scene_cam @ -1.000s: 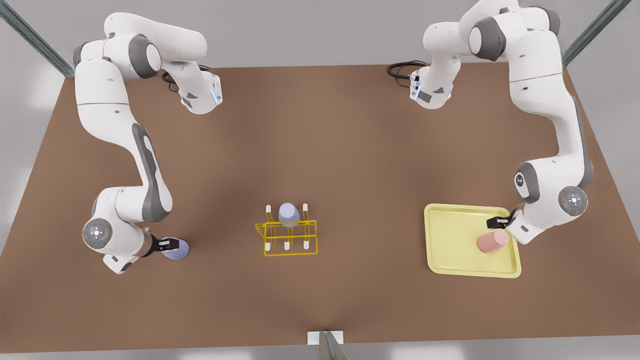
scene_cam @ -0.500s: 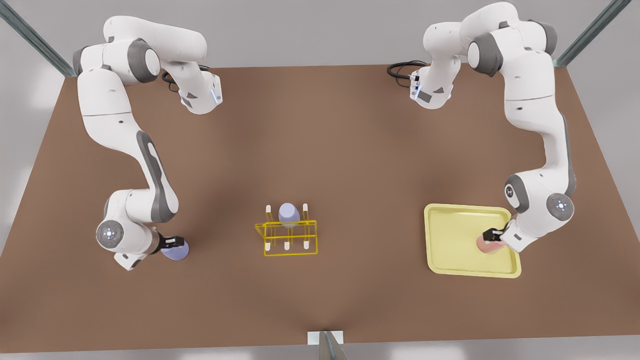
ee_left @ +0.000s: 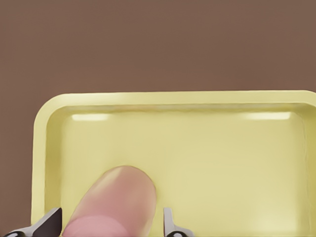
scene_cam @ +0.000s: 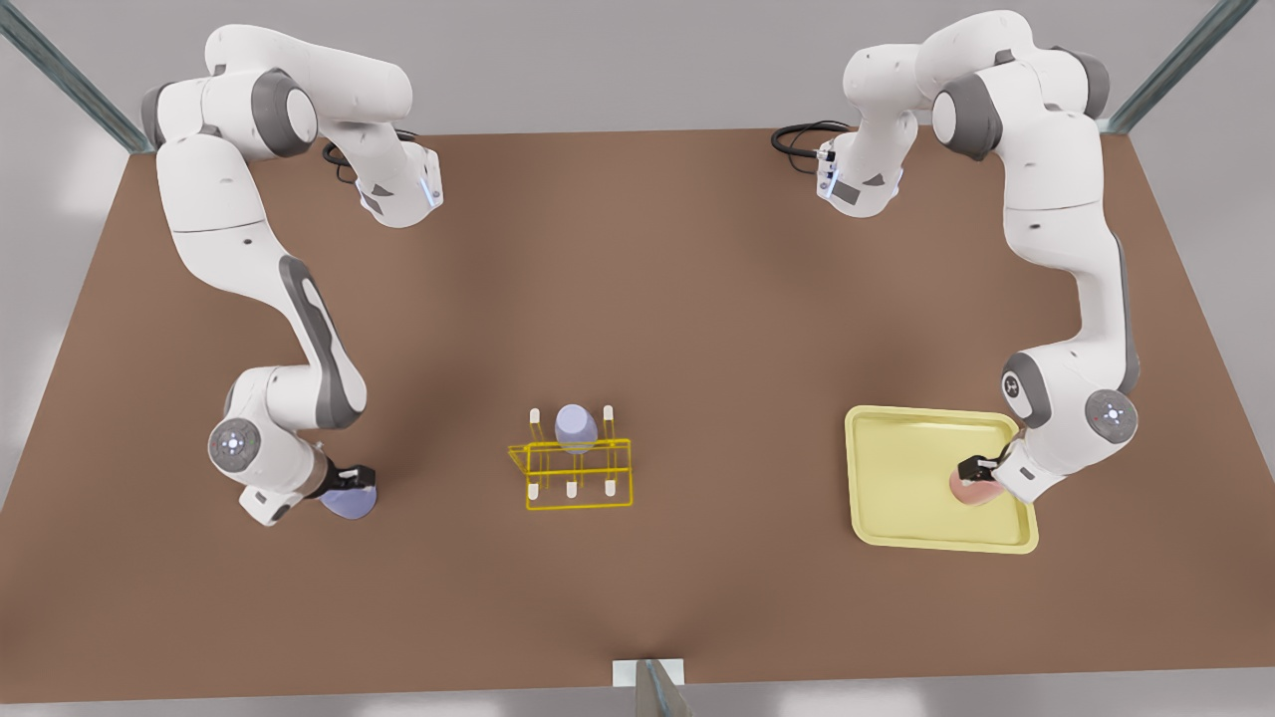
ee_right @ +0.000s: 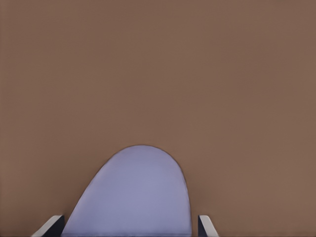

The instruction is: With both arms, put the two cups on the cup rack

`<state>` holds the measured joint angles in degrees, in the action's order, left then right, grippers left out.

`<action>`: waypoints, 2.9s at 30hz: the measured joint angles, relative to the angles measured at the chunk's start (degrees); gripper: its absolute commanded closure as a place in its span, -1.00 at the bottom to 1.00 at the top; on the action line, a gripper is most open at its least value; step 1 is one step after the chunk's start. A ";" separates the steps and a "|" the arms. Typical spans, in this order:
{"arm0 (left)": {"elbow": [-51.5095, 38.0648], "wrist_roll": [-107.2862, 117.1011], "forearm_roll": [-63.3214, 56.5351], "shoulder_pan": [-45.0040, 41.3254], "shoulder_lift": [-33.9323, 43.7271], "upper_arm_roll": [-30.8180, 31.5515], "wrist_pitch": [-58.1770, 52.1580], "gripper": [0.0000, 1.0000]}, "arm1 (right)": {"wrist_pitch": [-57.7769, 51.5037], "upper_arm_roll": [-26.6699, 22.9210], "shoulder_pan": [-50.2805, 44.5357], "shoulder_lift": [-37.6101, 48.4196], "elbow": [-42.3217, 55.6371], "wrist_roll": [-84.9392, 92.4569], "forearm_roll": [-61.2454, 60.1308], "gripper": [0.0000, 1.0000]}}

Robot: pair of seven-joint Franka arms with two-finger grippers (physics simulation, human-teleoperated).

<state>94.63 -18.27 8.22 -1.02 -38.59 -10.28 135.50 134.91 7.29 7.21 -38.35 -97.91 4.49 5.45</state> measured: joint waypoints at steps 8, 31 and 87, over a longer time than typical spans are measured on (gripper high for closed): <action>0.28 -0.50 0.03 0.31 -1.27 -0.17 -0.10 -1.00 | 1.08 0.00 -0.18 -0.08 -0.74 -0.05 0.25 -1.00; 0.12 -0.83 -0.25 0.34 -1.45 -0.03 -0.13 -0.66 | 1.24 0.24 -0.03 0.02 0.82 0.89 -0.14 -0.58; -47.55 61.12 16.49 -38.80 -20.60 2.51 -8.23 -1.00 | -13.33 18.08 -9.49 -0.31 23.04 -2.92 -5.32 -1.00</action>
<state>47.08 42.84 24.71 -39.82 -59.19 -7.76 127.28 121.58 25.37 -2.28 -38.66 -74.87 1.58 0.12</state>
